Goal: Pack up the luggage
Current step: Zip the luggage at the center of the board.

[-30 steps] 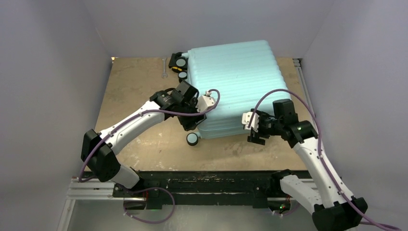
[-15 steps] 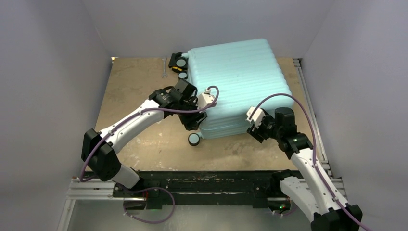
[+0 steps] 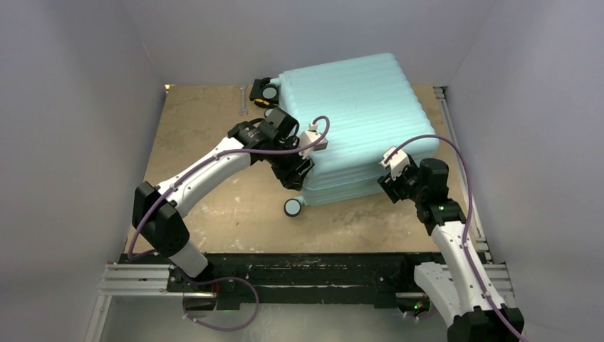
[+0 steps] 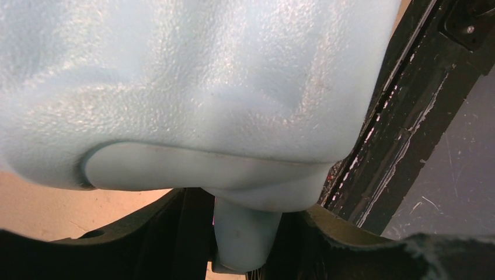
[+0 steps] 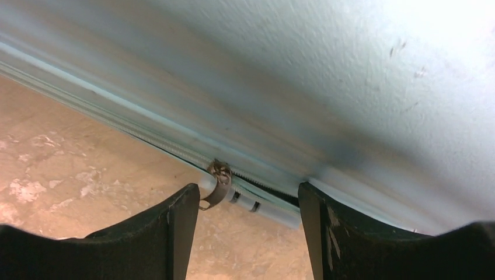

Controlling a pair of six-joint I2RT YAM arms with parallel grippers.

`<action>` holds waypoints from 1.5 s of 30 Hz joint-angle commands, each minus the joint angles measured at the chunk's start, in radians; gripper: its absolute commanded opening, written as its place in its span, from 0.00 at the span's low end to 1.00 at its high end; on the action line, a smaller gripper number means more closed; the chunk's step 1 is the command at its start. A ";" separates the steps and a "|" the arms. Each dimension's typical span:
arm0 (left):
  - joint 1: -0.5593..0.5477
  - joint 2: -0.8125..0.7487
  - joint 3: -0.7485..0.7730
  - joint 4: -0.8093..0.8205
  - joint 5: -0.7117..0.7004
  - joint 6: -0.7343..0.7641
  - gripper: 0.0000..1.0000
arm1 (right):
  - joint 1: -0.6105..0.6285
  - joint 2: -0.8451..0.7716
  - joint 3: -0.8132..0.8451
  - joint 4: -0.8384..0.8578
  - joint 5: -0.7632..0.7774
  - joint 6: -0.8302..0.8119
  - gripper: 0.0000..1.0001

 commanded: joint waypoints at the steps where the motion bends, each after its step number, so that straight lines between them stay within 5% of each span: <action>1: 0.035 0.031 0.130 0.320 -0.074 -0.060 0.00 | -0.034 0.039 -0.013 0.112 -0.027 0.014 0.67; 11: 0.029 0.051 0.154 0.322 -0.065 -0.070 0.00 | -0.118 0.175 0.010 0.088 -0.221 -0.048 0.44; 17: 0.020 0.070 0.164 0.316 -0.065 -0.072 0.00 | -0.120 0.135 0.022 -0.039 -0.353 -0.175 0.42; 25: 0.013 0.082 0.172 0.316 -0.074 -0.070 0.00 | -0.120 0.079 0.030 -0.199 -0.353 -0.422 0.72; 29: 0.013 0.084 0.209 0.318 -0.065 -0.072 0.00 | -0.147 0.093 0.081 -0.185 -0.326 -0.384 0.72; 36: 0.013 0.089 0.279 0.321 -0.051 -0.065 0.00 | -0.446 0.207 0.201 -0.157 -0.406 -0.369 0.38; 40: 0.013 0.087 0.269 0.332 -0.049 -0.058 0.00 | -0.617 0.278 0.250 -0.205 -0.525 -0.433 0.30; 45: 0.013 0.071 0.208 0.379 -0.028 -0.069 0.00 | -0.625 0.362 0.258 -0.248 -0.594 -0.507 0.27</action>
